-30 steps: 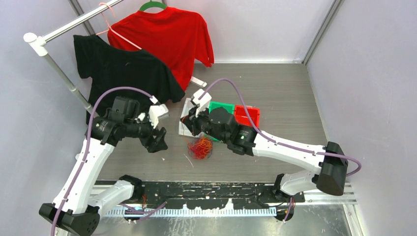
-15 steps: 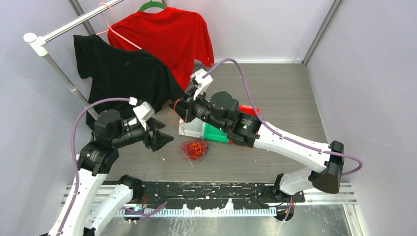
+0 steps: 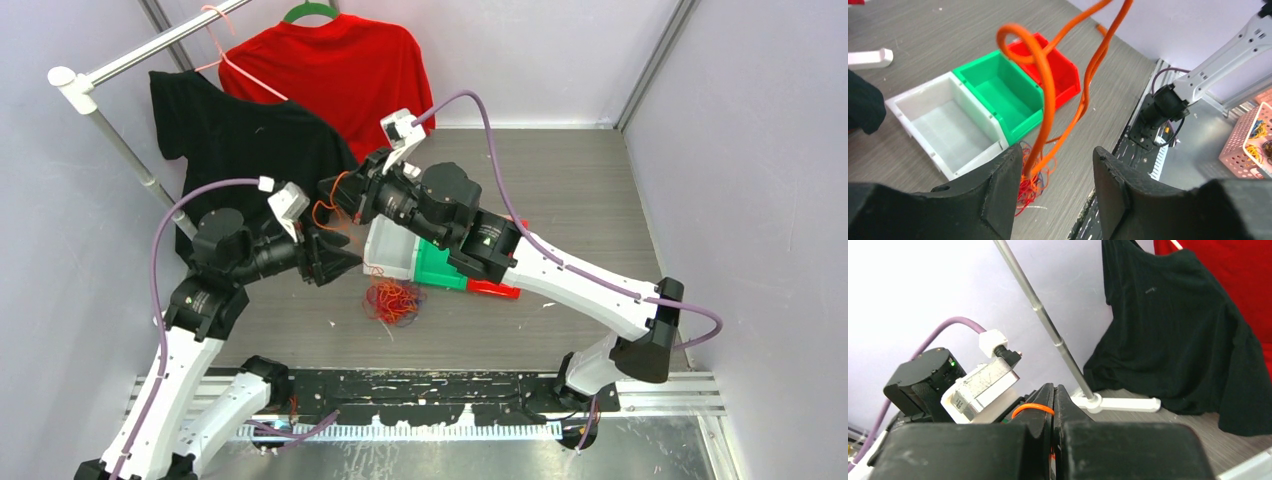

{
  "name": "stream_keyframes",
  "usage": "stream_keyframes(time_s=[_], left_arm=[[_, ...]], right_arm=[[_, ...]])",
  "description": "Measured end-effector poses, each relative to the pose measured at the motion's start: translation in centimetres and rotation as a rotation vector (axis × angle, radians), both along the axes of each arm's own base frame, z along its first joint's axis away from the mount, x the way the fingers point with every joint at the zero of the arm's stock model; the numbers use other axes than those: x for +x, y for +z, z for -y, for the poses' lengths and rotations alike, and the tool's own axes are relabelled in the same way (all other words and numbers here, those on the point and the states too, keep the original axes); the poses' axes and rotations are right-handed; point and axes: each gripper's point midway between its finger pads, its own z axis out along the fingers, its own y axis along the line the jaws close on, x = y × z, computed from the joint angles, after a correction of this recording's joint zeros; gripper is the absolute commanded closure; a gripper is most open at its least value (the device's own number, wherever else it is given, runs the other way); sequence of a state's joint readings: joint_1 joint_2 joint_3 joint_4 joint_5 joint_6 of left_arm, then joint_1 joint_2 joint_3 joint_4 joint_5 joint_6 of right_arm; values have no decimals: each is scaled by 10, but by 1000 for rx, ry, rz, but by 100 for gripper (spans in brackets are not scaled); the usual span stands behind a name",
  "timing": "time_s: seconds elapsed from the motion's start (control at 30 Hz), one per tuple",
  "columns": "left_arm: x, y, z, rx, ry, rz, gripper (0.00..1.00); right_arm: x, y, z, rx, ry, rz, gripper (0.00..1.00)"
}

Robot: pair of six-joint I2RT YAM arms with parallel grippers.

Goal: Untangle the cables

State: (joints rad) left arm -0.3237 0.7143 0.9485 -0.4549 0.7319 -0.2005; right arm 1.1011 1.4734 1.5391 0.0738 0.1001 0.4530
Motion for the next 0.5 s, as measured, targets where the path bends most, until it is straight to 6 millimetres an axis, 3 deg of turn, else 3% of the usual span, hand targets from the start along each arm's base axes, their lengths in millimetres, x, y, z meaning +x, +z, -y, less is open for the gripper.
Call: stream_keyframes(time_s=[0.13, 0.3, 0.5], left_arm=[[2, 22, 5, -38, -18, 17, 56], [0, 41, 9, -77, -45, 30, 98], [-1, 64, 8, -84, -36, 67, 100]], right_arm=[[1, 13, -4, 41, 5, 1, 99], [0, 29, -7, 71, 17, 10, 99], [-4, 27, -7, 81, 35, 18, 78]])
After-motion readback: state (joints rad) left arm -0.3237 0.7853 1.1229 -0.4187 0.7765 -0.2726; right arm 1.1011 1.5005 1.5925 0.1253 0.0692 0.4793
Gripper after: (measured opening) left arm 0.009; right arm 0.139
